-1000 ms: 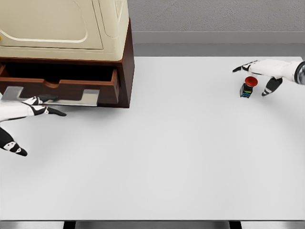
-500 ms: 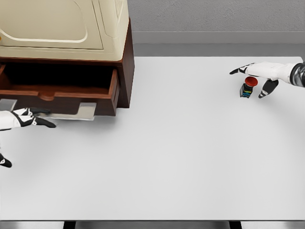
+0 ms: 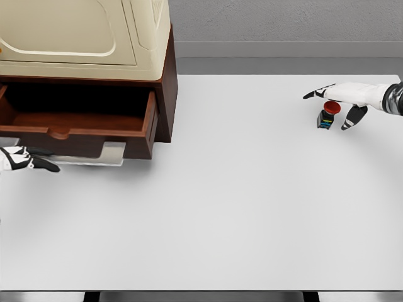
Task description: Open the cabinet drawer with left arm, and place a switch into the drawer with right arm
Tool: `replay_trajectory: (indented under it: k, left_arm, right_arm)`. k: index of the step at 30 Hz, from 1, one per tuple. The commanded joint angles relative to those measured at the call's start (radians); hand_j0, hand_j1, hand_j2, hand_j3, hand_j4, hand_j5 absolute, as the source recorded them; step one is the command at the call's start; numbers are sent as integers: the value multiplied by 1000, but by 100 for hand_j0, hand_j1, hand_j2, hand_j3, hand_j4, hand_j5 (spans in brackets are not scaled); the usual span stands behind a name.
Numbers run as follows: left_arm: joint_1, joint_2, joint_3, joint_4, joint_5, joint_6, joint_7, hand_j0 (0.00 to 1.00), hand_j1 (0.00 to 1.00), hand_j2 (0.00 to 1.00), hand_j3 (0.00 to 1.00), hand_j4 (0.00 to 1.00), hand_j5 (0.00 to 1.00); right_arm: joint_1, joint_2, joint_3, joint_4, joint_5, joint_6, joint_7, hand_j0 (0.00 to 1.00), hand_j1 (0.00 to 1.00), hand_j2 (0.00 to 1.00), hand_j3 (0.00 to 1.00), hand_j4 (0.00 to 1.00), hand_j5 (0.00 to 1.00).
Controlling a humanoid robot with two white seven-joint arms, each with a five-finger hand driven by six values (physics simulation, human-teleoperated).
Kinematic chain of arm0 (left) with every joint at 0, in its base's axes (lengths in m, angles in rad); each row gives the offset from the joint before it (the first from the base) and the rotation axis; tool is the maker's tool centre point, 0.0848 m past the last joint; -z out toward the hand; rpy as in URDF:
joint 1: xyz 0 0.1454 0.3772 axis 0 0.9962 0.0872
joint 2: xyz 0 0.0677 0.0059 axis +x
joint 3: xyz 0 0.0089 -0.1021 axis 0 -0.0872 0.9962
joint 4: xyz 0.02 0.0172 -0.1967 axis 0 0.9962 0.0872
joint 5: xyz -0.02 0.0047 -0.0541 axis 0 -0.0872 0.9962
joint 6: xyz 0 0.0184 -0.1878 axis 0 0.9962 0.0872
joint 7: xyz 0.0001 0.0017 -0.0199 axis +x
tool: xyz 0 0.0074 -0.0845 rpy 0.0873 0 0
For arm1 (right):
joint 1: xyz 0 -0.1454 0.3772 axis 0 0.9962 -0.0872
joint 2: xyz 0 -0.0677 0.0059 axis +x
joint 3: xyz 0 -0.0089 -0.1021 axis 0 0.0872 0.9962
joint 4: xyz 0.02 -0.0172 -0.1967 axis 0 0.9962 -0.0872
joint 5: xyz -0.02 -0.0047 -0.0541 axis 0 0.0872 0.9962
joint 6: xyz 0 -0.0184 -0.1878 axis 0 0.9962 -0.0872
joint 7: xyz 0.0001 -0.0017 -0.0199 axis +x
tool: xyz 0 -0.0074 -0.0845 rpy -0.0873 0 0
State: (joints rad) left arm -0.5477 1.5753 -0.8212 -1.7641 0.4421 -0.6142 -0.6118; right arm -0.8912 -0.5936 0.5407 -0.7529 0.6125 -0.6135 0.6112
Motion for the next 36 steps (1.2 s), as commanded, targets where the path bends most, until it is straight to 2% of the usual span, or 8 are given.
replay_trajectory:
  k: [1,4,5,12,20,22,34,36]
  left_arm:
    - [0,18,4,2,33,3,1,100,100,100,100,100,100]
    - [-18,46,5,2,75,3,1,100,100,100,100,100,100]
    - [-24,48,5,2,84,3,1,100,100,100,100,100,100]
    - [-41,120,2,2,182,3,1,100,100,100,100,100,100]
    - [-35,170,-85,2,181,3,1,100,100,100,100,100,100]
    - [-40,170,-87,2,182,3,1,100,100,100,100,100,100]
    - [-44,170,-105,0,204,3,1,100,100,100,100,100,100]
    - [-44,170,-148,0,202,3,1,100,100,100,100,100,100]
  right_arm:
    - [0,-3,1,0,-5,3,0,100,100,100,100,100,100]
    - [0,-2,-1,6,-5,3,0,96,96,96,96,96,96]
    - [0,-2,-1,7,-10,3,0,82,82,82,82,82,82]
    - [0,0,-1,6,-11,3,0,81,81,81,81,81,81]
    - [0,0,2,7,-11,3,0,78,78,78,78,78,78]
    - [0,0,2,18,-11,3,0,77,77,77,77,77,77]
    - [-2,1,1,24,-14,3,0,60,60,60,60,60,60]
    - [0,1,1,26,-14,3,0,58,58,58,58,58,58]
